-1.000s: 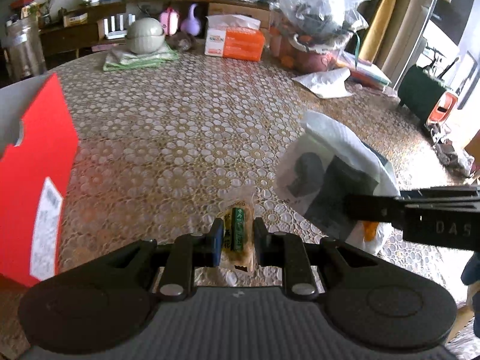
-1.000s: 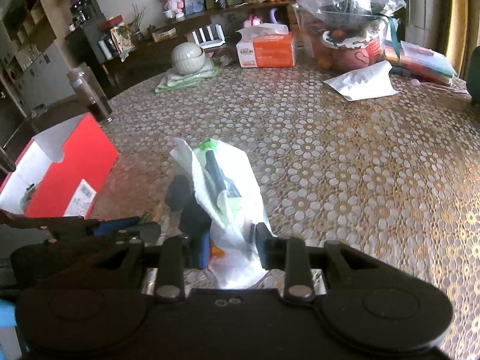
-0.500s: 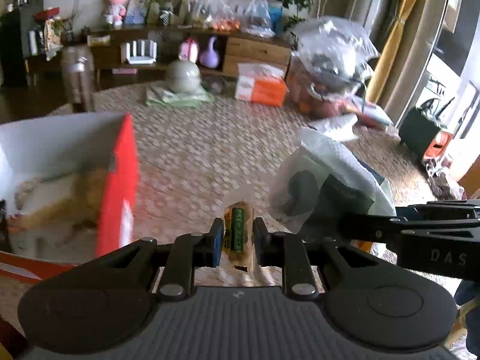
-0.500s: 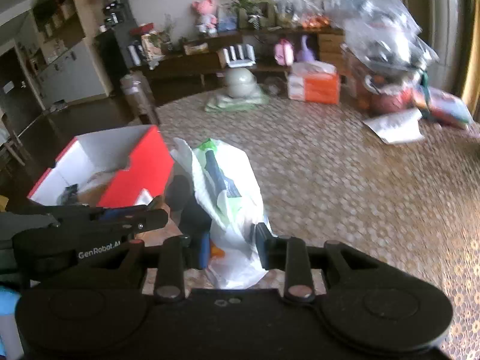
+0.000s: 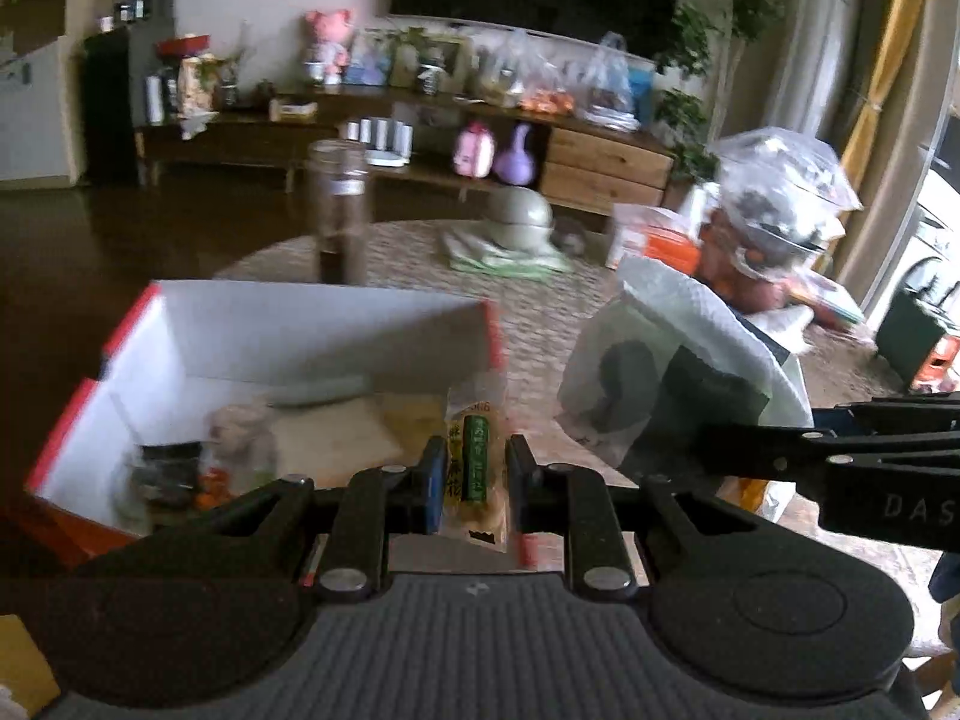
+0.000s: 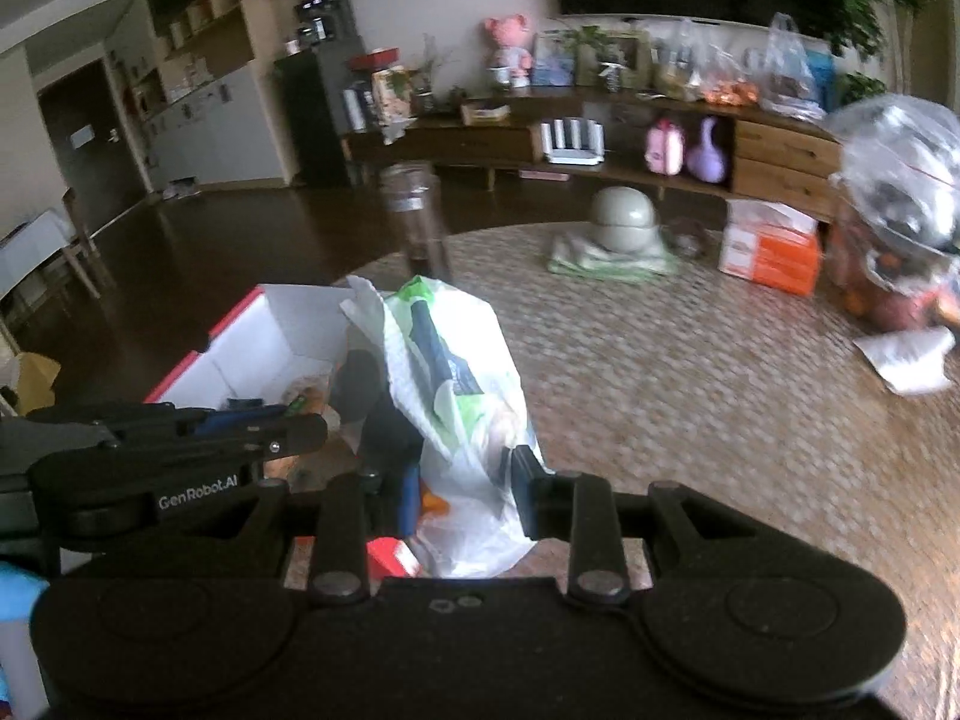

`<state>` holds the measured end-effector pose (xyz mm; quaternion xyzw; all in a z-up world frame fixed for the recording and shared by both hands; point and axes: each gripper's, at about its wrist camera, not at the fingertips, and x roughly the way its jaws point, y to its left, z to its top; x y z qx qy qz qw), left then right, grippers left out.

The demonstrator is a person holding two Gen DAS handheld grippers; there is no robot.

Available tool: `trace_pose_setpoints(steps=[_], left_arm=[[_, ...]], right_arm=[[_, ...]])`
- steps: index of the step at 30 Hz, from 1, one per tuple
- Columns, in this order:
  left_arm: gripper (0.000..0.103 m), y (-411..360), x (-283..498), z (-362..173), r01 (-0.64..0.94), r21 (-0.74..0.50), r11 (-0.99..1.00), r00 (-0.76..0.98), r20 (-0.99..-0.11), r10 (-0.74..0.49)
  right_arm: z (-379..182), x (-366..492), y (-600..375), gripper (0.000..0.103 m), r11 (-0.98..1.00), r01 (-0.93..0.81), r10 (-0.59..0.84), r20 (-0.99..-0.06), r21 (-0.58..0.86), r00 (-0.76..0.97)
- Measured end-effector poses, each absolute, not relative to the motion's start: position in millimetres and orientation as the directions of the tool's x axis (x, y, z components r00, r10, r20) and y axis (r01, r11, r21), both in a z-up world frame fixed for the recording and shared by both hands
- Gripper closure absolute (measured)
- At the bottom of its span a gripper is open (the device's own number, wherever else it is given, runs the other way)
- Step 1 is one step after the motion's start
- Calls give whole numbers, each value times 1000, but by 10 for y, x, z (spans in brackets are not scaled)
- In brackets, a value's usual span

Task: Organize objects
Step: 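Carry the small snack and white plastic bag over the shoebox, then open both grippers to drop the snack and bag into the box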

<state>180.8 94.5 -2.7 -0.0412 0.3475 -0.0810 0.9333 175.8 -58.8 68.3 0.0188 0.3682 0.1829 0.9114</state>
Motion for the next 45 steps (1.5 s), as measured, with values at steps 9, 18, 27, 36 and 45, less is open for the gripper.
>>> trace_pose_setpoints(steps=[9,18,27,36,45], left_arm=[[83,1603,1988,-33,25,-72,997,754,-654,-66],[83,2010,2337,-276,-38,5,999,712,-701,30],[83,1966,2615,-669,10,32,999,631,-776,19],[83,1975,2657,-912,21,27,999,558,-830,10],[79,1962,2622,-931,0,30,1000,542,-840,25]], right_arm=[[617,2107,1,73,907,-388,386,-688,163,614],[370,2398,446,73,903,-419,353,-722,96,595],[124,2583,576,72,909,-412,315,-759,67,571],[35,2542,615,68,897,-438,325,-766,64,554],[75,2463,559,53,896,-440,329,-758,62,564]])
